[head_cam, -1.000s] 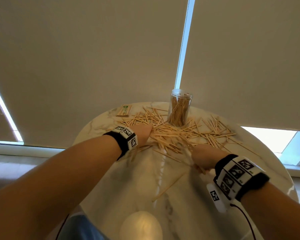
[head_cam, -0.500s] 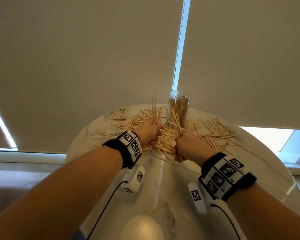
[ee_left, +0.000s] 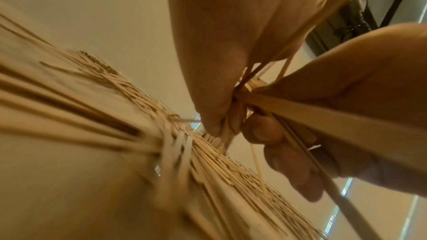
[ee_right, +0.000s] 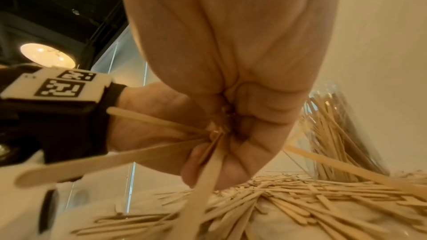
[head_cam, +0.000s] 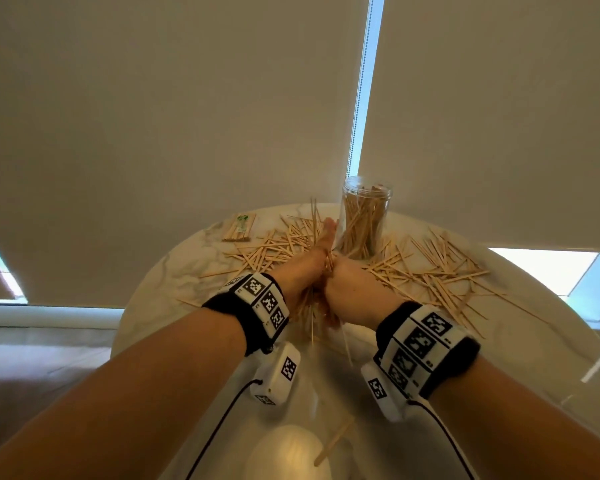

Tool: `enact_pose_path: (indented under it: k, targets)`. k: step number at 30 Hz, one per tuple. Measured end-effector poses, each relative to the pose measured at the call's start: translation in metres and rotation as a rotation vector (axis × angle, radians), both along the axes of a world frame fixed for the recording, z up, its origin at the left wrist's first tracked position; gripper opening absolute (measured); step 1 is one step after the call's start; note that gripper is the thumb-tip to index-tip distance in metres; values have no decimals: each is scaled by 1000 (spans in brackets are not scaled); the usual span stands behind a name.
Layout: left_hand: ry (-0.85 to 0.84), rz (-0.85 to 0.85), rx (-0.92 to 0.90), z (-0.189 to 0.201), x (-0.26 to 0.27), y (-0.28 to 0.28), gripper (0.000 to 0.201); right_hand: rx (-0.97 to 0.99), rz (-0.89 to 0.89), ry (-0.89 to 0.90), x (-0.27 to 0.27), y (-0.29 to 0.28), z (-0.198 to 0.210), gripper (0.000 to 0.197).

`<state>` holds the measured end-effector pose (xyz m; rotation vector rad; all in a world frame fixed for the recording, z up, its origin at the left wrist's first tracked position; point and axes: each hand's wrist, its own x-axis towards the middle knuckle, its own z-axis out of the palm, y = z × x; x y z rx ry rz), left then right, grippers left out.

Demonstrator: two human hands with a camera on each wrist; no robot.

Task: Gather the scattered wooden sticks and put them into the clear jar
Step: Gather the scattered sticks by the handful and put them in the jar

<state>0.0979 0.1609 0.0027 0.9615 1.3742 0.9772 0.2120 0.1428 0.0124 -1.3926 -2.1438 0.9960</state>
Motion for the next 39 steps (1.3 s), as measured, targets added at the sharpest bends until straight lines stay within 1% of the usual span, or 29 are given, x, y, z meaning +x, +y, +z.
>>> enact_pose_path:
  k: [1,2,3,4,7,8,10,11,12,13,14,16,17,19,21,22,24,25,27,28,30,31,33,34,35,36,37,38,39]
  targets:
    - [32,8,-22,0,1,2,142,-12,3,9,-2,0,2,29]
    - [62,14,-22,0,2,4,153,-35,10,36,-3,1,3,31]
    - [94,12,-6,-2,3,6,156,-51,31,45,-3,4,2,33]
    - [128,8,28,-1,4,5,152,-84,39,54,-2,8,4,34]
    - [213,-67,161,3,3,-4,118,-137,27,22,1,9,8,37]
    - [223,-92,179,4,3,-6,112,-143,22,17,1,8,9,37]
    - [236,-68,170,4,3,-6,106,-167,24,27,2,5,12,38]
    - [204,-45,173,2,4,-5,89,-146,47,22,3,3,12,38]
    - [144,-27,191,-1,4,-5,64,-105,69,-29,4,1,12,37]
    - [84,-9,208,-3,5,-4,42,-60,81,-87,5,-5,16,35]
    - [66,11,221,-5,5,-2,37,1,124,-236,6,-11,20,34]
    - [85,45,230,-11,6,2,45,38,121,-316,10,-14,20,30]
    - [91,53,229,-13,7,5,46,41,101,-306,12,-13,20,27]
    - [98,102,233,-15,7,13,40,70,51,-205,14,-12,18,28]
    - [78,233,202,-15,5,20,34,78,17,-197,15,-15,20,26]
    - [71,295,187,-14,4,21,34,99,12,-209,16,-16,21,24]
    - [90,375,173,-13,0,28,39,202,15,-204,21,-13,20,26]
    - [106,400,181,-15,-3,31,37,238,-9,-150,23,-9,17,32]
    - [112,396,216,-12,-3,26,20,310,-55,29,26,-6,14,41]
    - [89,358,227,-11,-1,21,16,370,-41,80,27,-7,14,39]
    - [39,276,244,-8,2,10,32,501,-1,133,28,-13,17,27]
    - [61,262,249,-8,2,11,32,552,6,145,28,-15,18,20]
    - [210,303,241,-5,7,12,18,574,-1,172,28,-14,21,11]
    - [281,310,232,-7,6,16,17,553,-14,192,28,-12,22,13]
    - [322,307,226,-12,5,21,22,531,-28,201,28,-10,22,20]
    - [356,298,240,-15,6,21,23,502,-40,195,29,-7,24,33]
    - [343,265,226,-17,6,19,21,465,-38,185,29,-5,25,49]
    - [304,241,239,-22,4,23,26,420,-29,176,28,-3,27,65]
    - [271,240,227,-18,6,19,33,378,-25,174,27,0,29,78]
